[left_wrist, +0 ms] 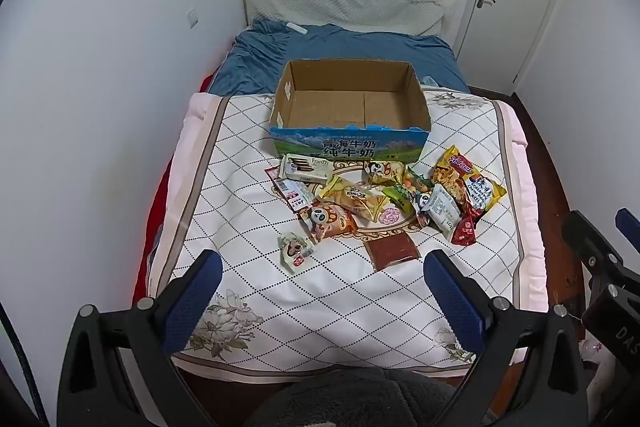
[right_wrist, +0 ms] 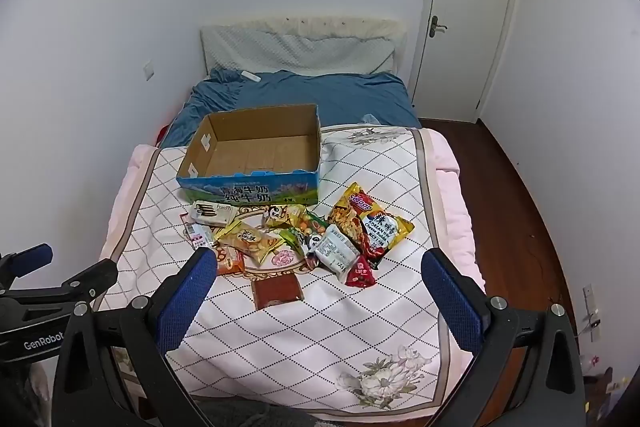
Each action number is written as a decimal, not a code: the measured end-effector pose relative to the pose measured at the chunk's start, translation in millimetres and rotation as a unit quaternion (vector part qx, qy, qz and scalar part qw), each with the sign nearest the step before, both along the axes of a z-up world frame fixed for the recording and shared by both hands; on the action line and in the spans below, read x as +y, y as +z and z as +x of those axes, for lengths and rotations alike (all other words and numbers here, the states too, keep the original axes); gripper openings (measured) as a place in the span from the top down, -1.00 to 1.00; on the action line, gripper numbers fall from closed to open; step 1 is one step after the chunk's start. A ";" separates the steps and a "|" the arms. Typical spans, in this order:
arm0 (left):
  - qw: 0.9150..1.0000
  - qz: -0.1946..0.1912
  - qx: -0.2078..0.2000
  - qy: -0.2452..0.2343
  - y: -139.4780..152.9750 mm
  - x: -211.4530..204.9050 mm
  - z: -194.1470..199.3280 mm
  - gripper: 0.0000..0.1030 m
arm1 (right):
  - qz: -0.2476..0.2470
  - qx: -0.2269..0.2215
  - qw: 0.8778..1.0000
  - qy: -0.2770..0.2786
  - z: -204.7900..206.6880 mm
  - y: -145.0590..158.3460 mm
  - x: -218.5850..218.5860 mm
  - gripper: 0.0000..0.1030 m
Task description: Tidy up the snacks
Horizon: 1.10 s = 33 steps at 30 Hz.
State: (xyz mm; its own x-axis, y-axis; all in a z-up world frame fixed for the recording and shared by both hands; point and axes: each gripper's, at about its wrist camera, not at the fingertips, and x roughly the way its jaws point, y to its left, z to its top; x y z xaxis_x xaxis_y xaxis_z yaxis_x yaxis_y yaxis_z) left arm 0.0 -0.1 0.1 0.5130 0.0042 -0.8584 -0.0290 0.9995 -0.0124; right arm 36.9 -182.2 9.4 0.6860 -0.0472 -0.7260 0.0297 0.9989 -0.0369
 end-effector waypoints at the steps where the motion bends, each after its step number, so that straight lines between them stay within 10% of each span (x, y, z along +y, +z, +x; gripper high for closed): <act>1: 1.000 0.000 0.000 0.000 0.0 0.0 0.0 -1.00 | 0.000 0.001 1.000 0.001 0.0 0.2 -0.1 -1.00; 33: 1.000 -0.004 -0.014 0.000 12.5 -4.6 0.7 -1.00 | -0.004 -0.001 1.000 0.001 -0.3 4.5 -2.9 -1.00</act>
State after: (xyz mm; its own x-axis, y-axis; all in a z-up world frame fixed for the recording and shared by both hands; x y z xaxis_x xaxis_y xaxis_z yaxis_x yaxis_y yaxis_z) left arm 0.7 -4.7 12.6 0.5375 -0.0023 -0.8433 -0.0294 0.9993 -0.0215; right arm 36.7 -185.1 13.8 0.6871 -0.0524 -0.7246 0.0278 0.9986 -0.0458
